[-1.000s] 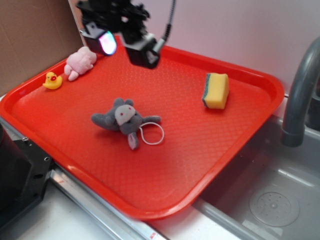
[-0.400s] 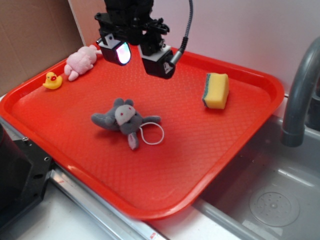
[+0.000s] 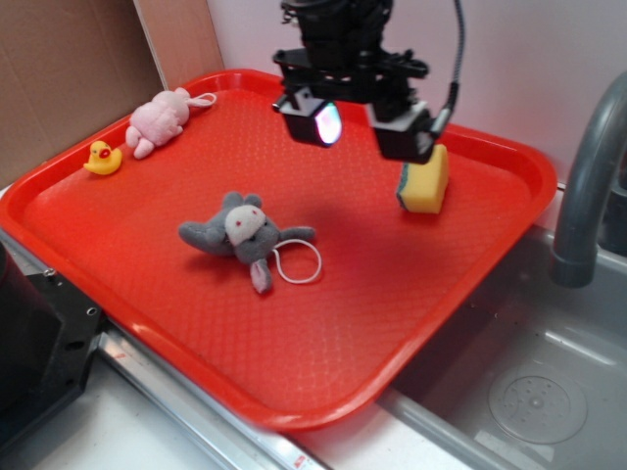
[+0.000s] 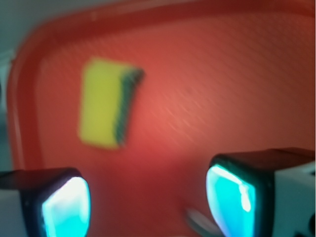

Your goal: Grab the green sponge.

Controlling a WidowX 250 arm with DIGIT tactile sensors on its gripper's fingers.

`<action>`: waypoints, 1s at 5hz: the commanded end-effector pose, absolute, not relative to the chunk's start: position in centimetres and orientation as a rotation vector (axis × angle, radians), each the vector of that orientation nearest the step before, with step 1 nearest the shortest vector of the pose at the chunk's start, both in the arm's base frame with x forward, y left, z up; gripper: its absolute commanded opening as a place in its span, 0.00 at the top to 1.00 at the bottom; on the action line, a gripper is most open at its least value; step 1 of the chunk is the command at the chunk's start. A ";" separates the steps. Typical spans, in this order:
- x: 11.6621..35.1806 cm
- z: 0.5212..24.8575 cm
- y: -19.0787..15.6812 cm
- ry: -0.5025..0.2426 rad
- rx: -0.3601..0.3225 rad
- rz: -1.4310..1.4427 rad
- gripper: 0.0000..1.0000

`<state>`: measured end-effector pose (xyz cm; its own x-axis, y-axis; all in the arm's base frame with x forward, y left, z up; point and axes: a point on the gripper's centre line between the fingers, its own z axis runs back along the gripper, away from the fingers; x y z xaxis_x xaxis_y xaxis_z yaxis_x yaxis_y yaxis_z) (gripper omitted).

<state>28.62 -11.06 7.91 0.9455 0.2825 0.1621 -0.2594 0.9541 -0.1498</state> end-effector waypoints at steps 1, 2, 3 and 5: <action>32.8 5.9 -12.5 -0.284 -0.122 0.375 0.00; 33.8 4.1 -12.7 -0.304 -0.111 0.397 0.00; 35.3 2.9 -12.5 -0.264 -0.101 0.357 1.00; 30.3 11.0 -7.3 -0.277 -0.238 0.028 1.00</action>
